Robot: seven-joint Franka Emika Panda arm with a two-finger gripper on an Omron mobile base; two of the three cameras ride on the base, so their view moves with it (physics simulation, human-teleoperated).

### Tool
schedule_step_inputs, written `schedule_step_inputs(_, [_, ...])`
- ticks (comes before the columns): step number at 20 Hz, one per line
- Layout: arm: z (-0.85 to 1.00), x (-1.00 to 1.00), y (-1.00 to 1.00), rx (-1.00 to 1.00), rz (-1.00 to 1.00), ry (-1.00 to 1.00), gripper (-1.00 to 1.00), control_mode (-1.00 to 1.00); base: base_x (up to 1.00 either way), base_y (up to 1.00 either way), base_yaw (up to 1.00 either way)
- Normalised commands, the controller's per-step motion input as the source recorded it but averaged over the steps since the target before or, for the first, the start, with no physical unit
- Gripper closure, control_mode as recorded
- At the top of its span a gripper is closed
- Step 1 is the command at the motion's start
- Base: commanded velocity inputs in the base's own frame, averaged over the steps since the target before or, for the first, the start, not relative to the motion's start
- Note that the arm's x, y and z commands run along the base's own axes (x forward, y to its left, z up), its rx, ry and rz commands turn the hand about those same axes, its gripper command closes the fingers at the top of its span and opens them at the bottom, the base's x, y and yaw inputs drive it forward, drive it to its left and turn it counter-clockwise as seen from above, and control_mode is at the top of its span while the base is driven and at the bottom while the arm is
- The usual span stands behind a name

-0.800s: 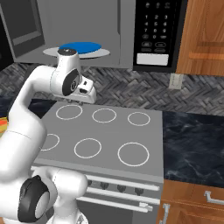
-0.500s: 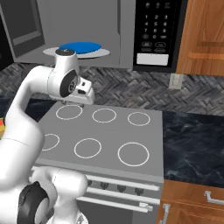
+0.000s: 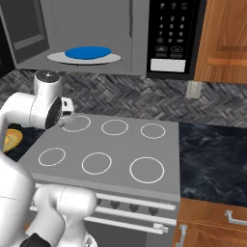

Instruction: Pick the cheese from the counter and place it in the microwave.

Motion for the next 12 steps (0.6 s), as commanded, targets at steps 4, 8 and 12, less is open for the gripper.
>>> schedule_step_inputs(4, [-0.08,-0.01,0.76,0.15,0.77,-0.11,-1.00,-1.00,0.00,0.00,0.00])
schedule_step_inputs(8, [-0.01,0.00,0.64,0.21,0.72,-0.13,-1.00,-1.00,0.00,0.00,0.00])
schedule_step_inputs(12, [-0.03,0.00,0.91,0.13,0.26,-0.16,-1.00,-1.00,0.00,0.00,0.00])
